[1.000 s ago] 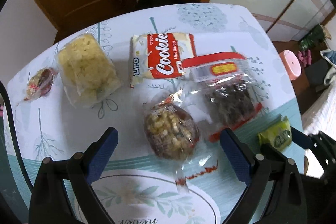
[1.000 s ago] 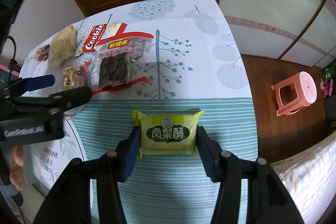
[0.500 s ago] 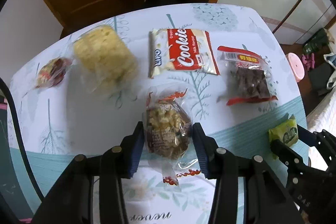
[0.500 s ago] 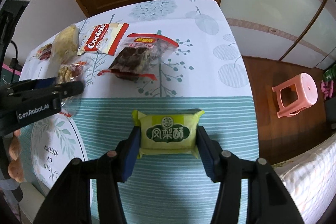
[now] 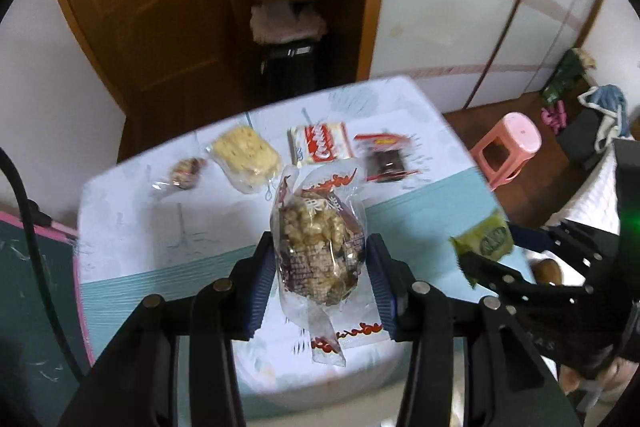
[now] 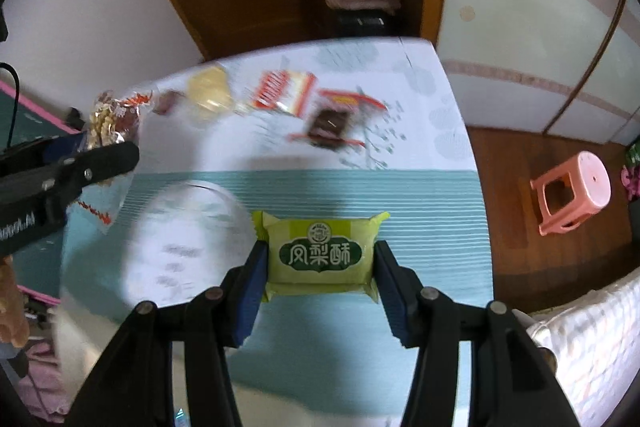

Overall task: Organize snacks
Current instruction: 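Carry both snacks to the white tray and release them inside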

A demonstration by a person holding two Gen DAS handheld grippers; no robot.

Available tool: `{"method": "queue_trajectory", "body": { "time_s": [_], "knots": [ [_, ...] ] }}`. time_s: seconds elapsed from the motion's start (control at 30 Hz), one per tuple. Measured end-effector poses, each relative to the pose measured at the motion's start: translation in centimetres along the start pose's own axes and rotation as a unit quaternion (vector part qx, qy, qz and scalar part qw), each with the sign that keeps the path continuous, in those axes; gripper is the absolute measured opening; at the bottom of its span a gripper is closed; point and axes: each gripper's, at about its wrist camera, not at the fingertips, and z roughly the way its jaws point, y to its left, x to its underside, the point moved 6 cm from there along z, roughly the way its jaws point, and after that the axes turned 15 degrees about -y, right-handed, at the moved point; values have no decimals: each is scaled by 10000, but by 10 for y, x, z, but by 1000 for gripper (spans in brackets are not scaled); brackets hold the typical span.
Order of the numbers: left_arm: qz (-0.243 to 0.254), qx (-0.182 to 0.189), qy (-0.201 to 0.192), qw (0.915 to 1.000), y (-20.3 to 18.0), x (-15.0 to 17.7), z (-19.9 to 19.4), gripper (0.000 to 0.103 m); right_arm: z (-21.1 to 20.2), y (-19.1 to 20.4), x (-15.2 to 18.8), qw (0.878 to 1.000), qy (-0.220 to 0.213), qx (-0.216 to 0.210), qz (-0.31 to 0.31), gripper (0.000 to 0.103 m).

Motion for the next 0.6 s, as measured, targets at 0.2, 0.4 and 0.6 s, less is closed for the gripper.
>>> {"method": "queue_trajectory", "body": {
  "time_s": [0.2,0.4,0.6],
  "knots": [
    [149,172,-524,9984,-1,8,-112,44,-87,46,-2,9968,-613,-482,-175,52],
    [440,78,-741,9962,-1,61,-195,44,-163,93,29,9887,-1044,-1028,-331,52],
    [129,234,-572,9980,11,126,-229,44,-201,119,78,9821,-1260,-1353,-350,53]
  ]
}}
